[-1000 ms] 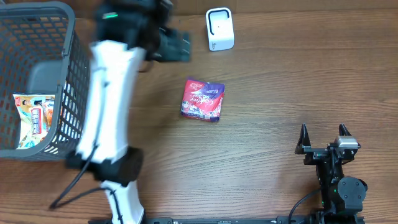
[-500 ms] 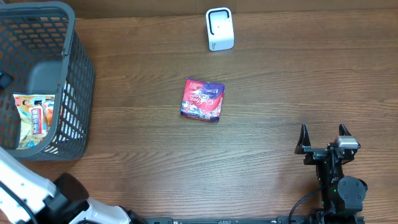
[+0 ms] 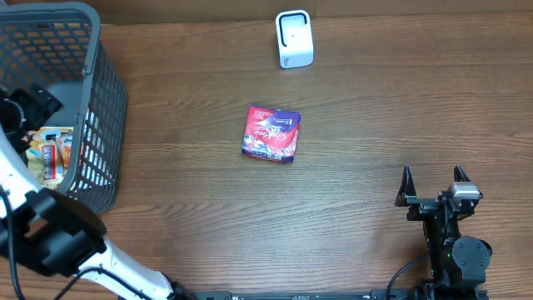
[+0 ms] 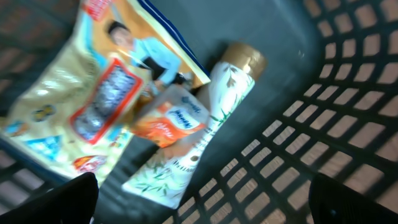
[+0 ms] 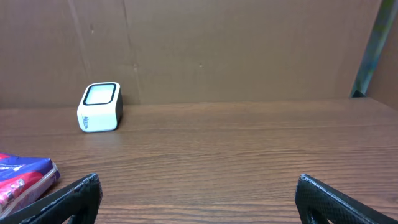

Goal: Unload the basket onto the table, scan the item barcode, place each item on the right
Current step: 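Reach the left gripper into the basket and grasp the orange box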

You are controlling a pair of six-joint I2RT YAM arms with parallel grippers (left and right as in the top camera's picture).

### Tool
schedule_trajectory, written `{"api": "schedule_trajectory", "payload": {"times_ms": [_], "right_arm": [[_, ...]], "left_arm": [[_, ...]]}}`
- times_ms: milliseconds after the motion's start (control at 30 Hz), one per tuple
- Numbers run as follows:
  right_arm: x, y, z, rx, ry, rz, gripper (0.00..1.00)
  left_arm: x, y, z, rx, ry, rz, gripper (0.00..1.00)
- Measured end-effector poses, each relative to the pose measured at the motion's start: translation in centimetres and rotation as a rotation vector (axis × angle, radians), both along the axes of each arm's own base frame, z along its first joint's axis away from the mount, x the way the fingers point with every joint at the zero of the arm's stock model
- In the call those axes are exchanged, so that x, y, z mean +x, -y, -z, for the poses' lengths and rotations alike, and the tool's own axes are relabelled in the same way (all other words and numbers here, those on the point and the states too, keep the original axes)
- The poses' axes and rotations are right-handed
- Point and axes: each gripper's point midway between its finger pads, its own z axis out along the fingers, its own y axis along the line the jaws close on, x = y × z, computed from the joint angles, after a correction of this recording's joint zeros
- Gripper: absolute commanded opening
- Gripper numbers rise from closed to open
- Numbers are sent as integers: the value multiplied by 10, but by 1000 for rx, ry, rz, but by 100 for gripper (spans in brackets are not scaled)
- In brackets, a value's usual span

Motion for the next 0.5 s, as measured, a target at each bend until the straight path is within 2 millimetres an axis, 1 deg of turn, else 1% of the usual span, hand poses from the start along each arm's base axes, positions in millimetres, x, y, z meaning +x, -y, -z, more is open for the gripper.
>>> {"api": "schedule_trajectory", "payload": {"times_ms": [67,133,267,367,433,500], "right_arm": [[0,0,0,0,0,0,100],[0,0,0,0,0,-1,100],[0,0,0,0,0,0,100],[0,0,0,0,0,0,100],[0,0,0,0,0,0,100],[0,0,0,0,0,0,100]], "left_arm": [[8,6,16,-19,-30,30,99],[14,13,36,-29,-78,64,98],[10,17,74,-6,-235,88,96],[4,12,97,21,-326,91,96],[-1,4,110,39,-376,80,93],[-6,-3,121,44,-408,61,85]]}}
